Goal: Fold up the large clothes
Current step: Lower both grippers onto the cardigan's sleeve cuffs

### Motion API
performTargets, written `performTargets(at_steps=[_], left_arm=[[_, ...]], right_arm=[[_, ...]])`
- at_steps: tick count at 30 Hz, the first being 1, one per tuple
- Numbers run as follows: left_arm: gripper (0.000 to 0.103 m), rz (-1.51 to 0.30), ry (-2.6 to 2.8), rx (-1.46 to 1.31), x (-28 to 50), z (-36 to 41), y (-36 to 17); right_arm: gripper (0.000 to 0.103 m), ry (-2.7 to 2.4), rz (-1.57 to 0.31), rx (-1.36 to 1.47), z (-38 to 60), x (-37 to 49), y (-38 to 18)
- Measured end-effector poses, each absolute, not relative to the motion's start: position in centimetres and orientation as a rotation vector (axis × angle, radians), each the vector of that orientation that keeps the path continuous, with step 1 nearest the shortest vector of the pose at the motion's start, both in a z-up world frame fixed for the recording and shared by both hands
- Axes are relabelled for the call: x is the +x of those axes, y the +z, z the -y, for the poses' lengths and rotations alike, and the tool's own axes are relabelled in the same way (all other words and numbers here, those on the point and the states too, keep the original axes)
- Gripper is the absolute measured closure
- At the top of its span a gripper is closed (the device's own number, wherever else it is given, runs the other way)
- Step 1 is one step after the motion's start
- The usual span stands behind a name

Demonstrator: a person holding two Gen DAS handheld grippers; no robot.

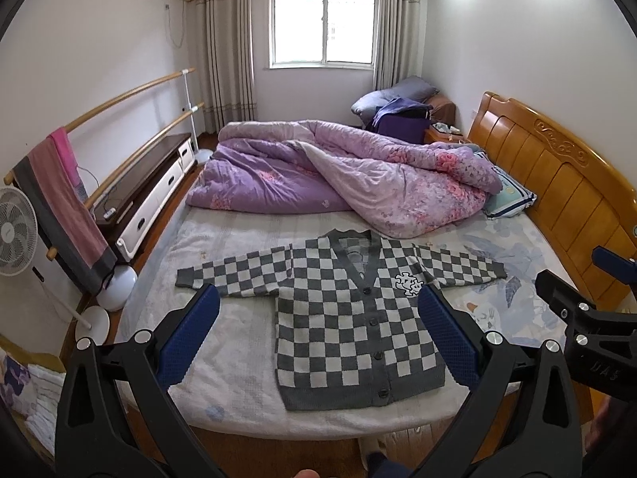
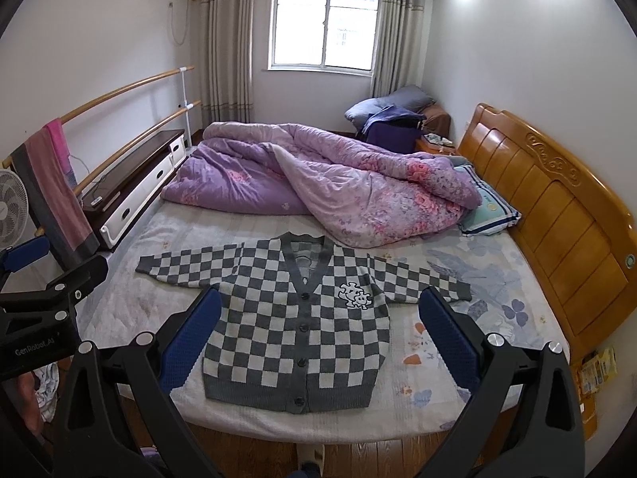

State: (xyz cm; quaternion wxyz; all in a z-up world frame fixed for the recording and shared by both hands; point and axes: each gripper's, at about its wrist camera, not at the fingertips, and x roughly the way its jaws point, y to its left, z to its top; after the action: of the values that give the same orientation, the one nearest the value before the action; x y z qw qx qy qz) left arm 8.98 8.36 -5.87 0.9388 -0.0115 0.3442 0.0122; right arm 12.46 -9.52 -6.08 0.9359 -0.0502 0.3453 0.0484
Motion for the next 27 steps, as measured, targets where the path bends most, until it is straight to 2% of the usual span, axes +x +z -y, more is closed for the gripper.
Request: performTargets(at_steps=[19,27], left_arm=[[0.004,-0.835,0.164,-0.042,26.3,-4.1,-9.9],[0.004,-0.944,0.225,-0.071,30.4,-8.2,-15.1]], right_arm=[[0.007,0.302,-0.793,-0.142,12.3,31.0,-10.7],[0.007,0.389,-0.877,-0.161,8.2,35.9,-15.9]])
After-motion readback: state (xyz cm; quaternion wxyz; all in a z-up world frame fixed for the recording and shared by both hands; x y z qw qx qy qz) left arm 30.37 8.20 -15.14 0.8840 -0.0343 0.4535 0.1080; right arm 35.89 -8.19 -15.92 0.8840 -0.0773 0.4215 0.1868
